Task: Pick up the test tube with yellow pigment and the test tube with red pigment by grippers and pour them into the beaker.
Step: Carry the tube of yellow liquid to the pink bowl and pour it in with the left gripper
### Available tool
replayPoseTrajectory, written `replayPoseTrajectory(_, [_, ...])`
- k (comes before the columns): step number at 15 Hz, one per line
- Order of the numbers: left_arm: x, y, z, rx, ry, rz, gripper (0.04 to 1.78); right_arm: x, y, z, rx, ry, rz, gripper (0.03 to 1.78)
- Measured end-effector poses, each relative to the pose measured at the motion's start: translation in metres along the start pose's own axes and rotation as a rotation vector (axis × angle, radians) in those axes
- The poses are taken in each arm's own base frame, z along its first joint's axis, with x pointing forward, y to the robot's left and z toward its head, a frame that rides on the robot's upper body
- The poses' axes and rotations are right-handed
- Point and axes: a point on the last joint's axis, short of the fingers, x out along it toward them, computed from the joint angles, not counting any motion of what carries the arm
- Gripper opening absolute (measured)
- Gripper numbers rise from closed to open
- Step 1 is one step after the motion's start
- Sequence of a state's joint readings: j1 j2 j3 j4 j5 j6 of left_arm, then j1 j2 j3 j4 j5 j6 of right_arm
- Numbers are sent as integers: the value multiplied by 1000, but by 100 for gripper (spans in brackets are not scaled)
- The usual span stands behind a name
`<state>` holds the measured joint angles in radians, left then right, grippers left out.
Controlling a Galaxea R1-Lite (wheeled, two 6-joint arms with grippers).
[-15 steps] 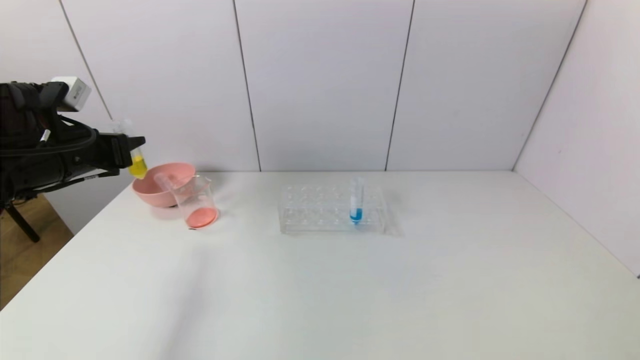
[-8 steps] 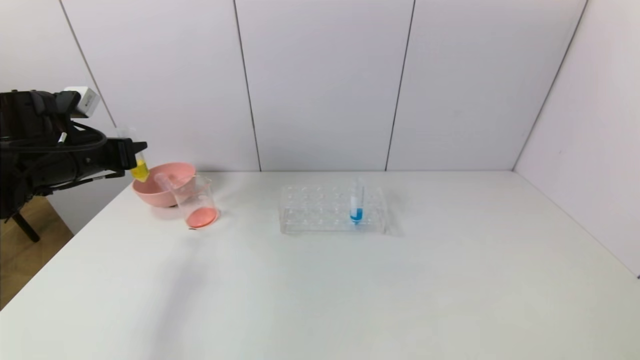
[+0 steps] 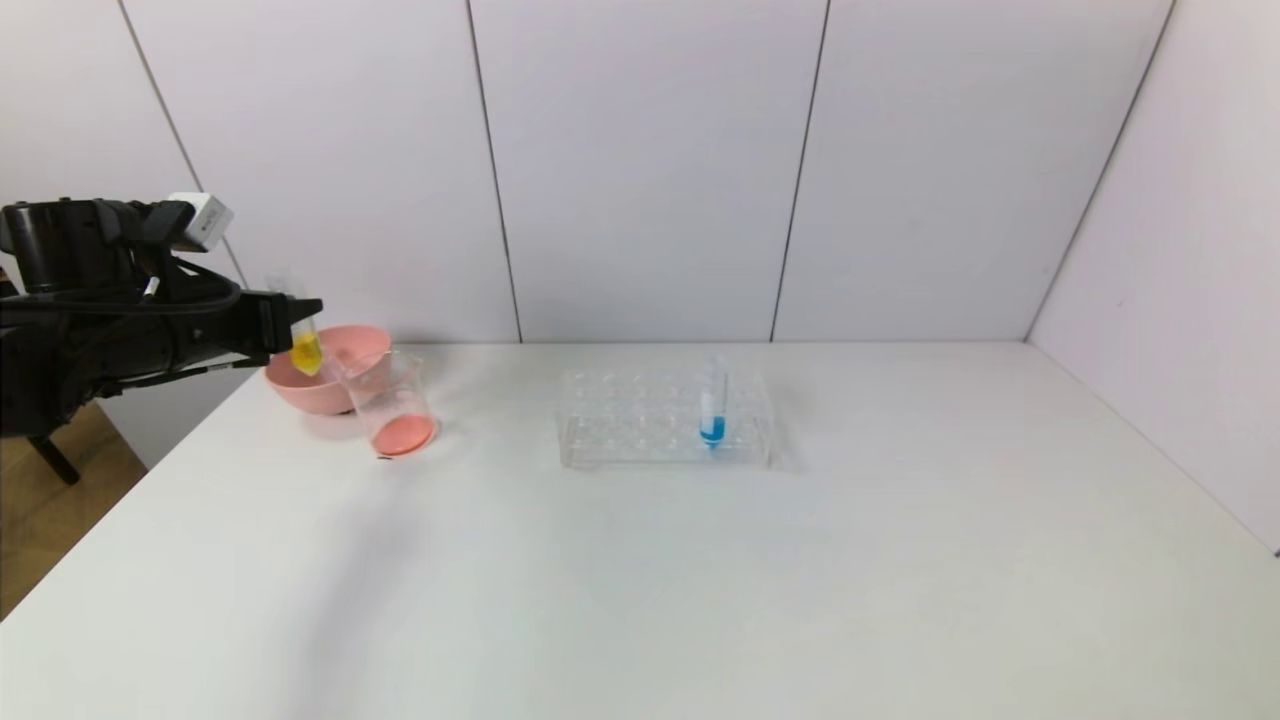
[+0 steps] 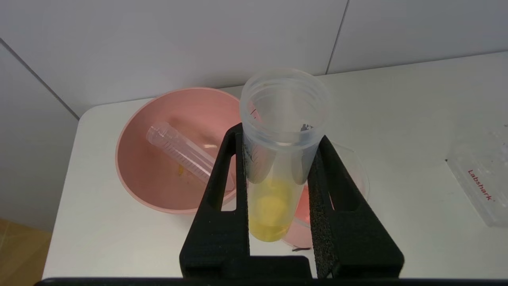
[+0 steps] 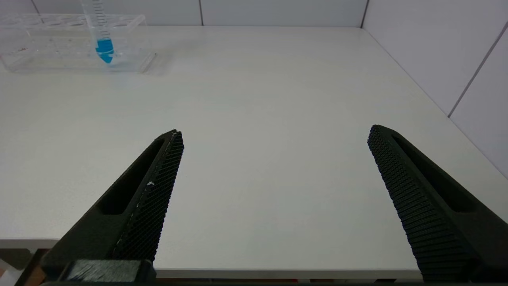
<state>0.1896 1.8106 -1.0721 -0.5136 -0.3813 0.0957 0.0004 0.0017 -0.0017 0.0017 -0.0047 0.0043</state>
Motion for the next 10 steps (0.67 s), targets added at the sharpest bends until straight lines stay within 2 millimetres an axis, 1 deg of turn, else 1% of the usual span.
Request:
replayPoseTrajectory(2, [3, 5, -1, 48, 3, -27, 44, 0, 0, 0, 0, 0, 0, 170])
replayPoseTrajectory(6, [0, 28, -9, 130, 11, -30, 44, 0, 0, 0, 0, 0, 0, 170])
replayPoseTrajectory(10, [1, 38, -10, 218, 24, -49, 44, 0, 0, 0, 0, 0, 0, 170])
